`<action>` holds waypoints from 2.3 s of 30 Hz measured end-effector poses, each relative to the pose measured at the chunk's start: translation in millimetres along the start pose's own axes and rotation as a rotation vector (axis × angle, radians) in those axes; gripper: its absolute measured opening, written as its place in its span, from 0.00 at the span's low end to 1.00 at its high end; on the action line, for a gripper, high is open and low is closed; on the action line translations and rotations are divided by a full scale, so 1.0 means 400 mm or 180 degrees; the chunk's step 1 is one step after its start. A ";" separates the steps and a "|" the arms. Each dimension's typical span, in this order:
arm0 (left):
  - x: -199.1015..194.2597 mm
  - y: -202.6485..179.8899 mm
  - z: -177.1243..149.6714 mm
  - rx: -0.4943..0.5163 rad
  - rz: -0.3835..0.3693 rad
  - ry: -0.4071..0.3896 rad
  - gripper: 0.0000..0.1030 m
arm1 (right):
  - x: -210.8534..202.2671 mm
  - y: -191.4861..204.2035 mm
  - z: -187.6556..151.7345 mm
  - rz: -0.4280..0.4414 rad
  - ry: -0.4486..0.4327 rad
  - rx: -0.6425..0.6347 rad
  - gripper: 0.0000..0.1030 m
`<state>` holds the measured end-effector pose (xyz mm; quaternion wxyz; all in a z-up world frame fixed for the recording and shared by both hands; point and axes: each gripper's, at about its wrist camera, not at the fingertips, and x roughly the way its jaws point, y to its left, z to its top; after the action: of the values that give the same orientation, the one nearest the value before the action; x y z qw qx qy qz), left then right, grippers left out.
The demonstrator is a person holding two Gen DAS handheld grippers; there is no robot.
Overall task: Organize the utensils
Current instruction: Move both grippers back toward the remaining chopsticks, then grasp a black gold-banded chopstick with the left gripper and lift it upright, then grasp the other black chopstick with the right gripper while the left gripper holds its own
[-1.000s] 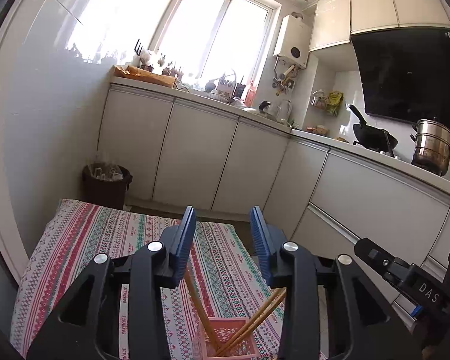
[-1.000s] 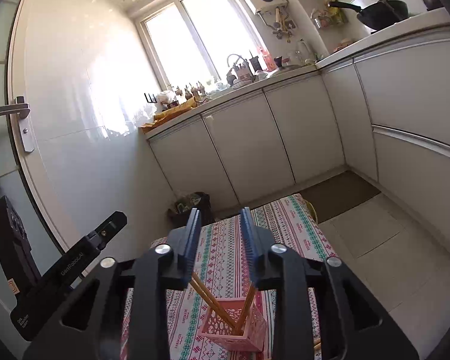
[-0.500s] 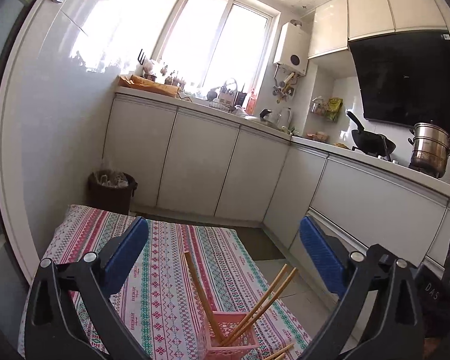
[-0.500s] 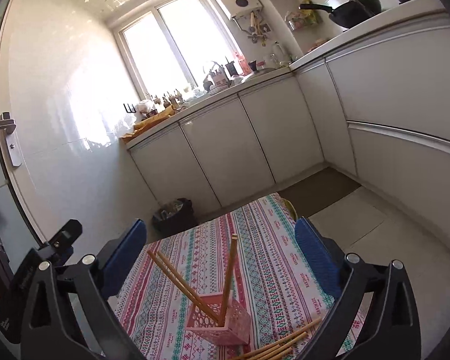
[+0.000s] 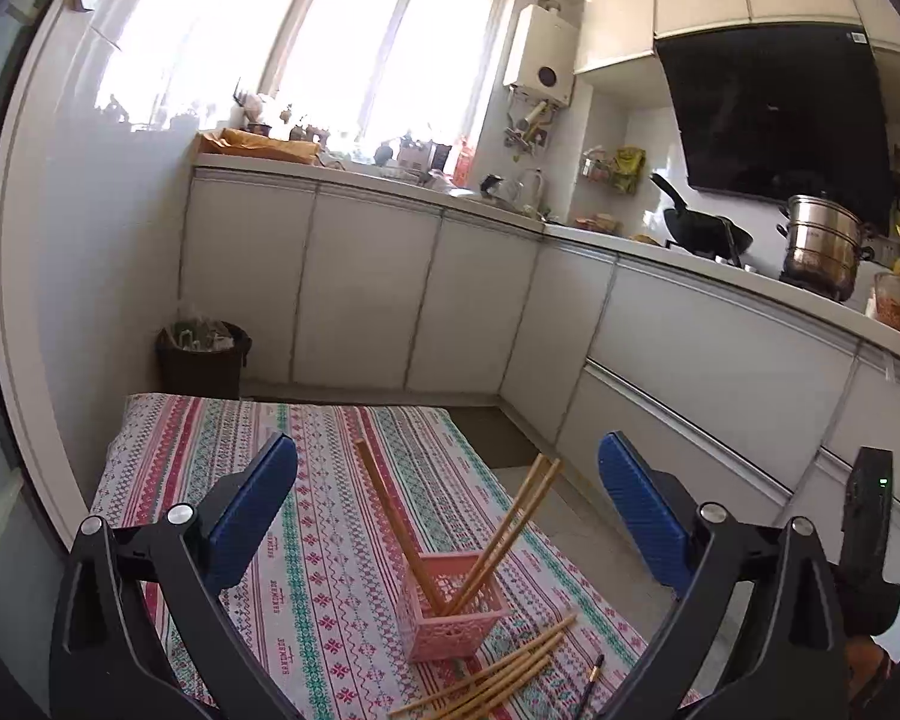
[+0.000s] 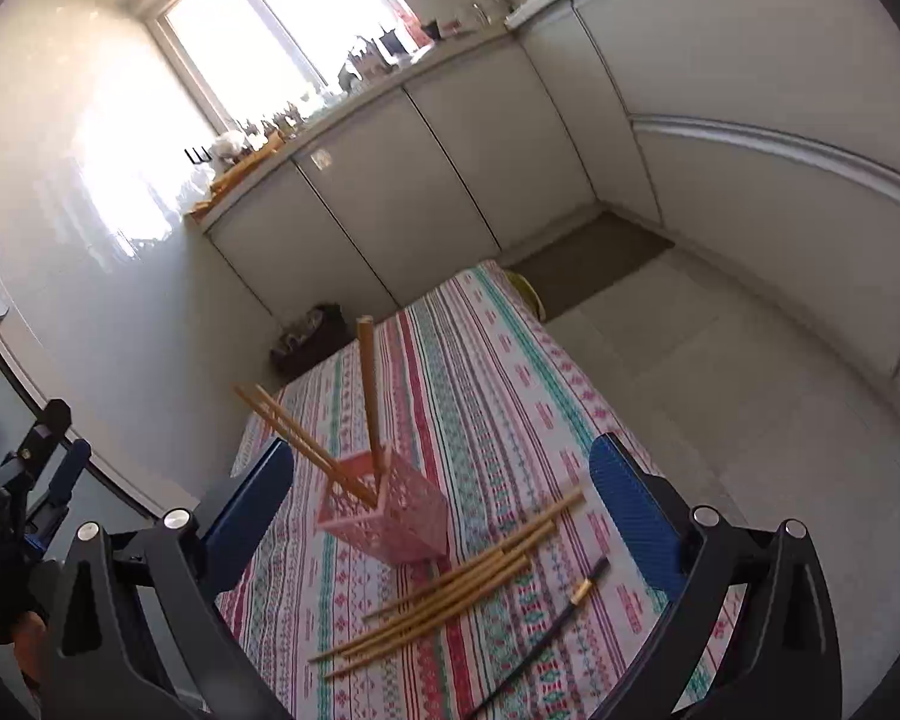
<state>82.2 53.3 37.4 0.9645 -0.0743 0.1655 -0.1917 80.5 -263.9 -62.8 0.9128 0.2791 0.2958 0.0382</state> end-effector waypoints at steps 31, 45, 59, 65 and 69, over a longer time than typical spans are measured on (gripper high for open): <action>0.184 -0.203 -0.626 0.1497 -0.0482 0.3613 0.06 | 0.200 -0.213 -0.157 -0.0395 0.1869 0.0885 0.93; 0.143 -0.134 -0.501 0.0978 -0.0449 0.3069 0.06 | 0.301 -0.167 -0.180 -0.0802 0.2094 0.0940 0.59; 0.080 -0.088 -0.381 0.0733 -0.0342 0.2609 0.06 | 0.378 -0.137 -0.165 -0.1250 0.1891 0.0496 0.10; 0.050 -0.068 -0.319 0.0437 -0.0403 0.2157 0.06 | 0.230 -0.073 -0.179 -0.0744 0.1230 0.0205 0.08; 0.012 -0.092 -0.277 0.0471 -0.0402 0.1697 0.06 | 0.089 0.021 -0.179 -0.0452 0.0572 -0.0237 0.08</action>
<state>35.0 8.7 -60.0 0.8759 0.0393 0.3939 -0.2757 70.6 -213.6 -124.7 0.8927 0.2187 0.3939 0.0092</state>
